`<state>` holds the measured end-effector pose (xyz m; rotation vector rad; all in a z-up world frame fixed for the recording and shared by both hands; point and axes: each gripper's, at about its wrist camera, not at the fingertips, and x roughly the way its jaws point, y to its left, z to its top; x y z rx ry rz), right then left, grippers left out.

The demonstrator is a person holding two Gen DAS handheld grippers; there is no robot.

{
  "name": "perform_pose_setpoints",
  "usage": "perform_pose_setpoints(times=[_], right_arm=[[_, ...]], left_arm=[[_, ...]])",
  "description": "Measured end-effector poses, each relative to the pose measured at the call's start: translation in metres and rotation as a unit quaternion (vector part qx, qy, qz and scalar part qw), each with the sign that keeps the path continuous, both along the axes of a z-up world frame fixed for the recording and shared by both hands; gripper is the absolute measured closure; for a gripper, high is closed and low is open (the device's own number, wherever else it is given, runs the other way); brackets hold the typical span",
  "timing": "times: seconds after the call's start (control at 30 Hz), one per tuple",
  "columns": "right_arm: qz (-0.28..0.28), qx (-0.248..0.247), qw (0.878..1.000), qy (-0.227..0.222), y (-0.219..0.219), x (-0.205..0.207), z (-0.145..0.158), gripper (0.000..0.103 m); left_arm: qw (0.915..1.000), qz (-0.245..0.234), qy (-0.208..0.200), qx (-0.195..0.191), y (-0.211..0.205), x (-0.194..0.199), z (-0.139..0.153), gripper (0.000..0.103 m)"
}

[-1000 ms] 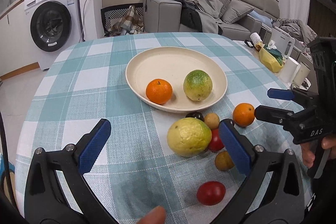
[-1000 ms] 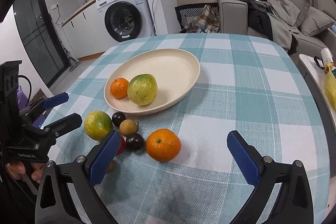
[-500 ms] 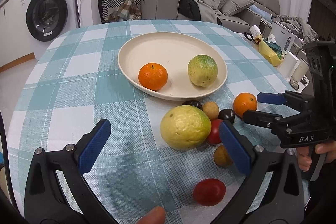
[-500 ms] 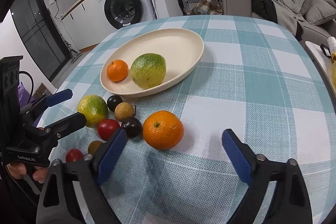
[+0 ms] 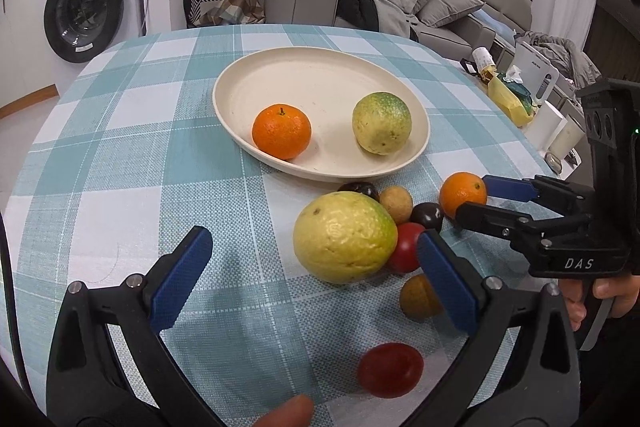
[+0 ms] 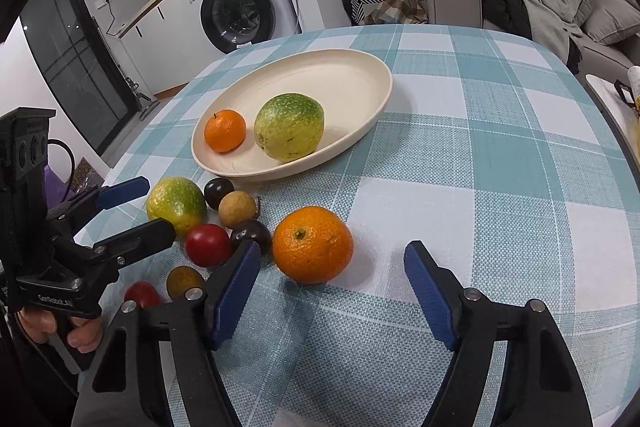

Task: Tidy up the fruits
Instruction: 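Grasp the yellow citrus with the left tool while the right tool grasps the orange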

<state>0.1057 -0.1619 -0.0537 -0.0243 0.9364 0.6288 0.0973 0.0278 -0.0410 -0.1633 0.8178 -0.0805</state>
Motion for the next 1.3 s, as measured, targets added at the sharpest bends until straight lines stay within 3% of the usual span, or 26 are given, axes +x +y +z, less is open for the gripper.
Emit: perform_pose_setpoints(times=[0.37,0.43,0.83,1.0,1.3], right_arm=[[0.009,0.001,1.0,-0.003,0.003,-0.002,0.001,0.046],[0.01,0.002,1.0,-0.002,0.004,-0.003,0.001,0.048],[0.014,0.001,1.0,-0.008,0.006,-0.005,0.001,0.052],[0.016,0.003,1.0,-0.008,0.007,-0.005,0.001,0.06],[0.018,0.0,1.0,-0.021,0.008,-0.008,0.004,0.062]], left_arm=[[0.9992,-0.037,-0.001,-0.018,-0.008,0.001,-0.001,0.038],[0.9989,-0.04,-0.004,-0.025,-0.007,0.001,-0.001,0.05],[0.9986,-0.039,-0.011,-0.033,-0.003,-0.001,0.001,0.052],[0.9985,-0.038,-0.016,-0.036,-0.001,-0.003,0.003,0.052],[0.9983,-0.031,-0.03,-0.038,0.002,-0.007,0.011,0.052]])
